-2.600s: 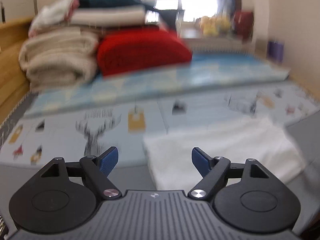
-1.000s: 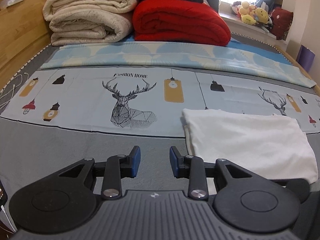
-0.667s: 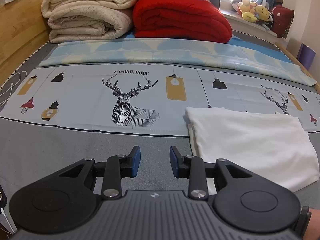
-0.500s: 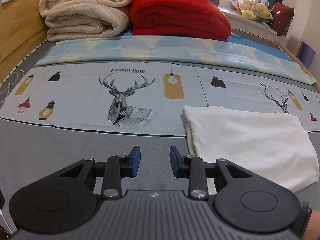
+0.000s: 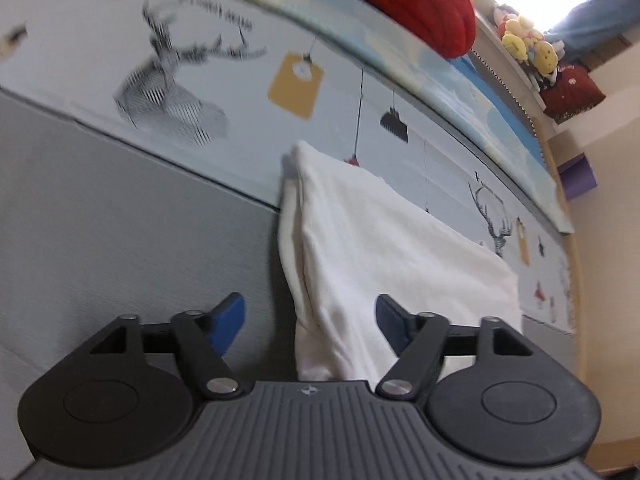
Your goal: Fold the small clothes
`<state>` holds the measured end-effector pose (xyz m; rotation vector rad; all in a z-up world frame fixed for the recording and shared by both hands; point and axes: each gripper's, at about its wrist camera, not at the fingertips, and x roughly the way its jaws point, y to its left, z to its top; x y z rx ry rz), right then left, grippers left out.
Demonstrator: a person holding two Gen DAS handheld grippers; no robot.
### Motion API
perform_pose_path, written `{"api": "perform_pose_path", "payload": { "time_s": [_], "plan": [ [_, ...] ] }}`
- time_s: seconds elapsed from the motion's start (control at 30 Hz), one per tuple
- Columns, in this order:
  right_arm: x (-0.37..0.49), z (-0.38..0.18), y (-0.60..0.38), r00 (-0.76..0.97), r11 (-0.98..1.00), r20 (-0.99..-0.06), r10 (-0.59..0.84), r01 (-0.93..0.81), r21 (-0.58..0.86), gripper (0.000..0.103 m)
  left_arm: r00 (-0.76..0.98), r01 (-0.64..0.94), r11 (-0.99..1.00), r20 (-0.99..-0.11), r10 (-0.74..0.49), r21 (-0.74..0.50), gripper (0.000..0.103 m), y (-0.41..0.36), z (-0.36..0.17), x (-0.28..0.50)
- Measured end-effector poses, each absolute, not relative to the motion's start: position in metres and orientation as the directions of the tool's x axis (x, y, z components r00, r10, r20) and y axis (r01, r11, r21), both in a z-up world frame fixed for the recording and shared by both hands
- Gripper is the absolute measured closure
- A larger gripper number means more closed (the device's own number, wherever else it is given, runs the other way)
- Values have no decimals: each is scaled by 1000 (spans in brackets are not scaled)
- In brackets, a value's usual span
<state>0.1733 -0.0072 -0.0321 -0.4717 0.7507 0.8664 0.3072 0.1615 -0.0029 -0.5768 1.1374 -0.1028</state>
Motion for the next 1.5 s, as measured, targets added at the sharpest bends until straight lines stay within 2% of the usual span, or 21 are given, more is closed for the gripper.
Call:
{"api": "perform_pose_path", "payload": {
  "time_s": [0.23, 0.27, 0.3, 0.33, 0.37, 0.4, 0.53, 0.7, 0.9, 1.03, 1.17, 1.43, 1.5],
  "plan": [
    [165, 9, -63, 424, 608, -676, 602, -793, 44, 99, 392, -270, 765, -793, -467, -584, 27, 146, -37, 340],
    [164, 13, -71, 423, 610, -667, 614, -790, 60, 99, 386, -269, 762, -791, -474, -588, 34, 143, -40, 343],
    [163, 17, -78, 421, 613, -658, 624, -787, 78, 99, 381, -267, 772, -799, -465, -577, 53, 139, -43, 345],
    [162, 19, -84, 418, 614, -652, 632, -784, 92, 99, 379, -266, 791, -814, -440, -551, 66, 136, -43, 346],
    [161, 21, -88, 415, 614, -648, 639, -783, 103, 99, 380, -262, 809, -827, -415, -526, 86, 133, -42, 346],
    [160, 23, -91, 411, 612, -645, 644, -783, 112, 99, 388, -255, 820, -831, -399, -513, 88, 132, -39, 345],
    [163, 23, -84, 359, 579, -651, 669, -801, 153, 99, 460, -172, 874, -821, -337, -455, 89, 131, -5, 329],
    [156, 25, -43, 253, 482, -621, 742, -845, 232, 99, 547, -181, 906, -805, -230, -382, 90, 167, 35, 293],
    [145, 34, -25, 211, 442, -567, 796, -843, 307, 100, 543, -171, 920, -812, -212, -354, 90, 188, 51, 274],
    [145, 40, -48, 259, 492, -579, 773, -821, 290, 100, 547, -105, 920, -795, -263, -377, 90, 157, 55, 284],
    [144, 41, -93, 334, 582, -614, 715, -772, 258, 100, 536, 8, 915, -771, -345, -404, 90, 95, 55, 301],
    [131, 31, -212, 508, 791, -685, 521, -589, 165, 101, 498, 248, 867, -711, -497, -432, 90, -35, 51, 316],
    [128, 31, -236, 540, 830, -695, 475, -537, 150, 101, 491, 314, 848, -692, -529, -427, 84, -61, 53, 315]
  ]
}}
